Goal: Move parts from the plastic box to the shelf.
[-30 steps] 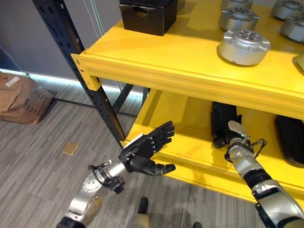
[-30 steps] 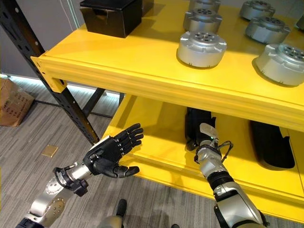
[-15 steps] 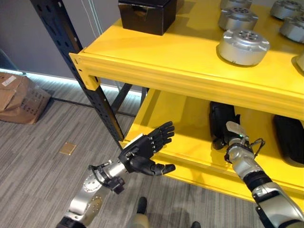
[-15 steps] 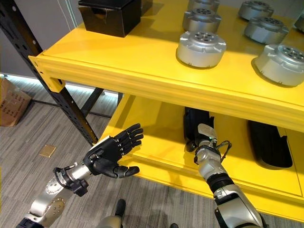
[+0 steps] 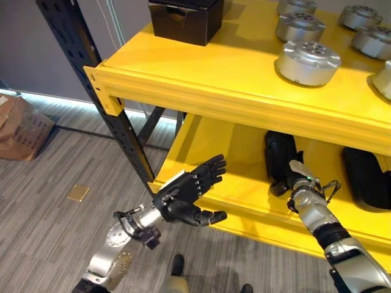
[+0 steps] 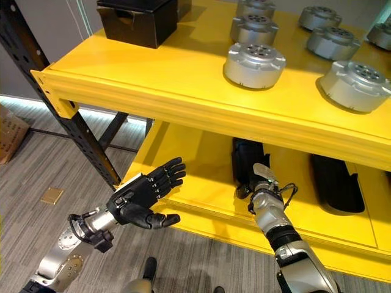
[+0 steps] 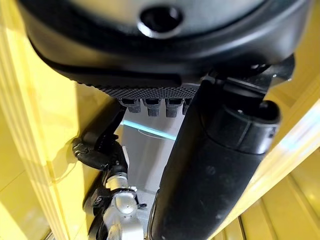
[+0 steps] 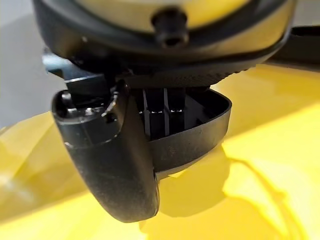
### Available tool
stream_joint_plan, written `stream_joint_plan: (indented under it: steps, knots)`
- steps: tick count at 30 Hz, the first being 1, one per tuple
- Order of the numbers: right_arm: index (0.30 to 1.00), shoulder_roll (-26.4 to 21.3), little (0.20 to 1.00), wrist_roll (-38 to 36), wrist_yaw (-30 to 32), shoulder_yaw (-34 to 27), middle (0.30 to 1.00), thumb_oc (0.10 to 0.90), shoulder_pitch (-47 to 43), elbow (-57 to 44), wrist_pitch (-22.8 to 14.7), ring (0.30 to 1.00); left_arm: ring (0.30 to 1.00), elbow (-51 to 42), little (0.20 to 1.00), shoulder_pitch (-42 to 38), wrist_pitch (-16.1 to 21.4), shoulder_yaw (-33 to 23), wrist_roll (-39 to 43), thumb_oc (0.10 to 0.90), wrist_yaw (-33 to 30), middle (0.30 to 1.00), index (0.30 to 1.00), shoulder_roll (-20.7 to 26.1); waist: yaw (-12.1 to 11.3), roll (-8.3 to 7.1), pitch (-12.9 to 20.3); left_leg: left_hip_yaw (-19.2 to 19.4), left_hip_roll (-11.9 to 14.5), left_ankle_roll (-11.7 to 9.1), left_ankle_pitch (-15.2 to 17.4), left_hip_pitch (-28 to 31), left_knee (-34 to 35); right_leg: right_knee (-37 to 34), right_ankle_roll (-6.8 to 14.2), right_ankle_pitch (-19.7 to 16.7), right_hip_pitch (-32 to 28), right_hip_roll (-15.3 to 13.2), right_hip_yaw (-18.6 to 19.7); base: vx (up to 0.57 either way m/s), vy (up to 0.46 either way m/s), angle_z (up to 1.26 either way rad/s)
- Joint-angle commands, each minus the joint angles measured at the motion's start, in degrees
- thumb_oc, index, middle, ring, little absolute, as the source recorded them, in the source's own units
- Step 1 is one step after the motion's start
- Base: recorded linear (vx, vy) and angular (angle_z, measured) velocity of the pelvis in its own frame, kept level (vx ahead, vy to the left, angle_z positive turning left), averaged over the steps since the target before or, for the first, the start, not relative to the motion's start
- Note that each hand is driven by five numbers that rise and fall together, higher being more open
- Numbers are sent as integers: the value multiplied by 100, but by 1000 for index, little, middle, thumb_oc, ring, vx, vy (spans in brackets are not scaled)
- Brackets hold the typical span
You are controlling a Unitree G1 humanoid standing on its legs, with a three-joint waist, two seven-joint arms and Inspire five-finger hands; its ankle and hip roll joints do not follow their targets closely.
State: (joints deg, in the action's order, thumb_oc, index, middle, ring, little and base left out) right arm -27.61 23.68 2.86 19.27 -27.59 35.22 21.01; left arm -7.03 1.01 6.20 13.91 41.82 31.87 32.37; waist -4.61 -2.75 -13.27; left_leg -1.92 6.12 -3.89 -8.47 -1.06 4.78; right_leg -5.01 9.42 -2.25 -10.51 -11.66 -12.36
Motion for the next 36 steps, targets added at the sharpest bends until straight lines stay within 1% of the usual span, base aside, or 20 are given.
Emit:
stream_joint_plan:
  steps: [1, 5, 7, 9, 12, 14, 15, 16, 18, 19, 20, 21, 23, 24, 25, 27, 28, 34, 36]
  knots:
    - [1000, -58, 1000, -757, -735, 338, 1000, 900, 799, 553, 449, 1000, 1000, -718, 1000, -348, 354, -494, 27, 900, 84, 1000, 1000, -327, 38, 254, -29, 557, 314, 40, 569, 301, -25, 631, -144, 293, 472, -38, 337, 14, -6, -13]
    - [1000, 22, 1000, -1331, -637, 191, 1000, 900, 992, 455, 454, 1000, 1000, -714, 1000, -316, 360, -514, -28, 900, 68, 1000, 1000, -360, 75, 232, -30, 573, 321, 46, 586, 333, -23, 642, -150, 305, 469, -25, 358, 10, -4, -3]
    - [1000, 102, 1000, -1808, -467, 74, 1000, 900, 1133, 407, 344, 1000, 1000, -720, 1000, -301, 372, -513, -21, 900, 71, 1000, 1000, -383, 102, 222, -30, 585, 324, 52, 596, 343, -30, 658, -153, 319, 470, -18, 375, 0, 0, 0]
    - [1000, 136, 1000, -1993, -374, 25, 1000, 900, 1182, 375, 309, 1000, 1000, -723, 1000, -295, 370, -514, -45, 900, 50, 1000, 1000, -387, 113, 222, -33, 585, 326, 56, 599, 347, -32, 671, -156, 326, 477, -17, 384, 5, 1, -2]
    - [1000, 233, 1000, -2340, -12, -126, 1000, 900, 1348, 277, 106, 1000, 1000, -676, 1000, -284, 428, -511, -53, 900, 18, 1000, 1000, -402, 159, 220, -42, 613, 330, 65, 612, 359, -37, 692, -157, 328, 500, -15, 414, 8, 3, -2]
    - [1000, 266, 1000, -2452, 214, -200, 1000, 900, 1412, 234, -50, 1000, 1000, -673, 1000, -262, 473, -504, -65, 900, 7, 1000, 1000, -405, 180, 227, -44, 626, 328, 73, 619, 355, -38, 691, -156, 326, 511, -11, 439, 0, 0, 0]
    - [1000, 269, 1000, -2466, 234, -204, 1000, 900, 1415, 232, -60, 1000, 1000, -673, 1000, -262, 475, -502, -66, 900, 5, 1000, 1000, -405, 179, 227, -43, 627, 327, 74, 619, 355, -39, 691, -156, 326, 512, -11, 441, 0, 0, 0]
    - [1000, 315, 1000, -2526, 534, -278, 1000, 900, 1413, 216, -260, 1000, 1000, -661, 1000, -269, 514, -468, -87, 900, -29, 1000, 1000, -413, 195, 240, -50, 628, 326, 78, 627, 354, -44, 693, -158, 326, 522, -11, 459, 0, 12, -4]
    - [1000, 324, 1000, -2239, 870, -363, 1000, 900, 1392, 176, -474, 1000, 1000, -666, 1000, -264, 534, -451, -80, 900, -70, 1000, 1000, -419, 212, 260, -49, 631, 325, 82, 633, 356, -46, 694, -158, 326, 533, -12, 478, 0, 22, -13]
    - [1000, 302, 1000, -2036, 1059, -404, 1000, 900, 1370, 122, -656, 1000, 1000, -653, 1000, -262, 564, -431, -68, 900, -108, 1000, 1000, -417, 229, 276, -47, 635, 322, 86, 638, 357, -46, 694, -157, 321, 545, -11, 496, 0, 28, -15]
    - [1000, 291, 1000, -1817, 1267, -416, 1000, 900, 1344, 54, -648, 1000, 1000, -657, 1000, -266, 568, -421, -63, 900, -127, 1000, 1000, -409, 237, 284, -41, 638, 321, 82, 639, 355, -41, 686, -152, 316, 549, -13, 514, -4, 38, -9]
    - [1000, 225, 1000, -1292, 1380, -465, 1000, 900, 1308, -1, -771, 1000, 1000, -663, 1000, -236, 600, -416, -36, 900, -124, 1000, 1000, -394, 248, 310, -34, 633, 318, 84, 649, 354, -43, 681, -147, 315, 557, -19, 517, 0, 0, 0]
    - [1000, 219, 1000, -1267, 1382, -470, 1000, 900, 1306, -7, -778, 1000, 1000, -663, 1000, -235, 603, -414, -33, 900, -124, 1000, 1000, -392, 247, 313, -33, 632, 318, 84, 650, 353, -44, 680, -146, 314, 559, -19, 517, 0, 0, 0]
    - [1000, 115, 1000, -799, 1432, -445, 1000, 900, 1257, -47, -877, 1000, 1000, -663, 1000, -212, 646, -384, 2, 900, -127, 1000, 1000, -368, 250, 333, -21, 622, 310, 84, 652, 347, -44, 679, -144, 316, 564, -25, 517, -2, 30, -1]
    - [1000, -51, 1000, -178, 1376, -367, 1000, 900, 1123, 2, -1069, 1000, 1000, -651, 1000, -194, 689, -362, 95, 900, -70, 1000, 1000, -318, 221, 366, -10, 600, 301, 80, 652, 333, -49, 674, -138, 319, 557, -37, 486, -2, 32, 0]
    - [1000, -193, 1000, 151, 1321, -271, 1000, 900, 1007, 52, -1139, 1000, 1000, -629, 1000, -192, 710, -350, 153, 900, -23, 1000, 1000, -276, 198, 377, 4, 584, 298, 74, 647, 324, -51, 663, -136, 322, 545, -43, 468, 0, 0, 0]
    - [1000, -384, 1000, 498, 1231, -154, 1000, 900, 841, 137, -1165, 1000, 1000, -601, 1000, -192, 733, -333, 221, 900, 39, 1000, 1000, -222, 167, 385, 16, 565, 303, 63, 640, 321, -52, 652, -132, 324, 525, -53, 437, 0, 0, 0]
    - [1000, -778, 1000, 911, 908, 85, 1000, 900, 445, 355, -1185, 1000, 1000, -609, 1000, -233, 664, -324, 338, 900, 124, 1000, 1000, -124, 91, 379, 50, 508, 313, 36, 622, 312, -53, 649, -131, 339, 496, -66, 367, 0, 0, 0]
    - [1000, -874, 1000, 1049, 882, 146, 1000, 900, 345, 448, -1222, 1000, 1000, -622, 1000, -231, 621, -337, 367, 900, 136, 1000, 1000, -98, 67, 373, 62, 499, 315, 28, 621, 321, -50, 638, -129, 345, 468, -65, 347, 19, -15, 3]
